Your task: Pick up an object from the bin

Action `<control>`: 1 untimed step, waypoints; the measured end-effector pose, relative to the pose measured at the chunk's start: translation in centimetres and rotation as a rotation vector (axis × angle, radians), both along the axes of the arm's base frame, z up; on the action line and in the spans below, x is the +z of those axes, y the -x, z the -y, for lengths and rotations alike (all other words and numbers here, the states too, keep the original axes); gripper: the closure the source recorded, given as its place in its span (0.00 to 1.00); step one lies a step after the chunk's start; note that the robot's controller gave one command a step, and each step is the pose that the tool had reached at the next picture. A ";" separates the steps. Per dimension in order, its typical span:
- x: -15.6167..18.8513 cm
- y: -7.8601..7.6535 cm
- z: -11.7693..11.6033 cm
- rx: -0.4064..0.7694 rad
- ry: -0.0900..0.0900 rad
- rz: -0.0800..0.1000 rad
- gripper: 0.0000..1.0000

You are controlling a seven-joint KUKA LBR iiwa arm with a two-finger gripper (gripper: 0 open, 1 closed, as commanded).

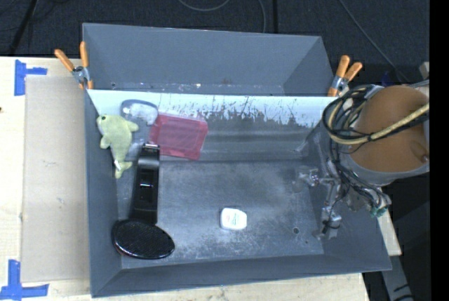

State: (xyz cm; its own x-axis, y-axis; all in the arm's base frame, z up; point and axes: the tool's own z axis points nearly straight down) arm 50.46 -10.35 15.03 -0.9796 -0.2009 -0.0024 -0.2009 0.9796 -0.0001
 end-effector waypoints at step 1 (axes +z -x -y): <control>-6.9 -1.4 -3.8 0.062 0.000 -0.006 0.00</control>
Offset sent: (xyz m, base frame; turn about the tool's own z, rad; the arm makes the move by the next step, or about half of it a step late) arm -0.0060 0.0336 -0.0803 0.2493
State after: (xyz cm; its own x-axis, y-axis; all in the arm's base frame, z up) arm 51.82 -6.60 8.15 -0.9653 -0.2609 0.0032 -0.2609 0.9654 0.0010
